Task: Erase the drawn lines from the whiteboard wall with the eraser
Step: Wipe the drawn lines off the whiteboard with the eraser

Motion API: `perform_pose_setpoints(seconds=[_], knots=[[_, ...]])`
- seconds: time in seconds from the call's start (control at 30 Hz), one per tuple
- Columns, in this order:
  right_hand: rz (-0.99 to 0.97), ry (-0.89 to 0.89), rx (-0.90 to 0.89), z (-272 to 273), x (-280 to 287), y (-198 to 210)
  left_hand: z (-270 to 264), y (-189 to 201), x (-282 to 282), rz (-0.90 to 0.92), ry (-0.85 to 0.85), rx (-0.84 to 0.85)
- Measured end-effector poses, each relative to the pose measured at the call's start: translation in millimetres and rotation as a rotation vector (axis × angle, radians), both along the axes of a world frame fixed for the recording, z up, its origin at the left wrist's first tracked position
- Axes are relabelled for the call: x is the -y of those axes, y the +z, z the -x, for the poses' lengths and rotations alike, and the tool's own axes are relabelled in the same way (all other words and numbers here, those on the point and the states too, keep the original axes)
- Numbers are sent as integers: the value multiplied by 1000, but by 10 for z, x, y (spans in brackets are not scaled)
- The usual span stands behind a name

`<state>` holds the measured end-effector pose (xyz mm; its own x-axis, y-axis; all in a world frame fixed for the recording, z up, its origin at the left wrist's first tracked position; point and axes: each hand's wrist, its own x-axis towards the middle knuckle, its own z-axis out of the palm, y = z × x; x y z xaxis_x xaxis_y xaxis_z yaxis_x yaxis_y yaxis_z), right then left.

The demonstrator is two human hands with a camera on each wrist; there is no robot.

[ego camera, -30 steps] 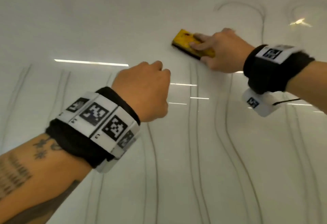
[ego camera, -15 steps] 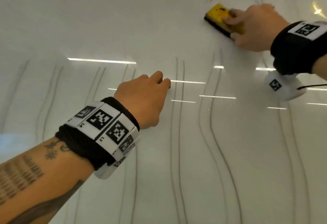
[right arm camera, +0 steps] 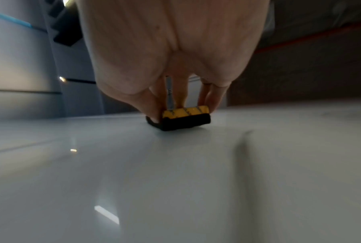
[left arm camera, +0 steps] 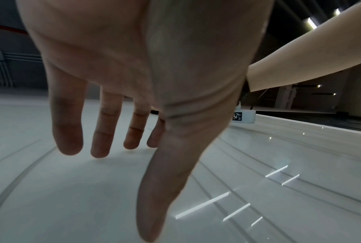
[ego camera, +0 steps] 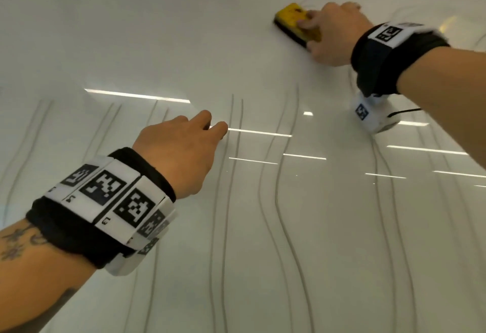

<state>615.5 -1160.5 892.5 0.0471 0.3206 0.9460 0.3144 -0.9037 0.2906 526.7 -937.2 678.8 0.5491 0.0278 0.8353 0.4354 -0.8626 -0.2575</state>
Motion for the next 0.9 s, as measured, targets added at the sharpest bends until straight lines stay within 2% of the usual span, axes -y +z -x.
perform_pose_setpoints(seconds=[0.1, 0.17, 0.3, 0.4, 0.43, 0.53, 0.6, 0.7, 0.8, 0.9], knots=[[-256, -43, 18, 10, 190, 224, -24, -2, -8, -8, -14, 12], [-287, 12, -14, 111, 7, 226, -18, 0, -9, -10, -20, 9], [-29, 101, -46, 181, -587, 9, 11, -5, -62, -14, -15, 0], [119, 87, -44, 80, -502, -146, 21, -47, -104, -33, -25, -1], [82, 74, -31, 45, -337, -104, 21, -59, -122, -45, -27, 3], [-267, -29, 12, -51, 231, 192, 11, -87, -179, -70, -44, 3], [-395, -80, -2, -83, 351, 294, -4, -116, -221, -88, -52, 3], [-264, -81, -40, -115, 52, 64, 22, -138, -282, -112, -42, -45], [43, -32, 6, -104, -250, -578, 69, -112, -279, -121, -31, -115], [256, 49, 16, -132, -137, -1116, 66, -94, -231, -133, 16, -142]])
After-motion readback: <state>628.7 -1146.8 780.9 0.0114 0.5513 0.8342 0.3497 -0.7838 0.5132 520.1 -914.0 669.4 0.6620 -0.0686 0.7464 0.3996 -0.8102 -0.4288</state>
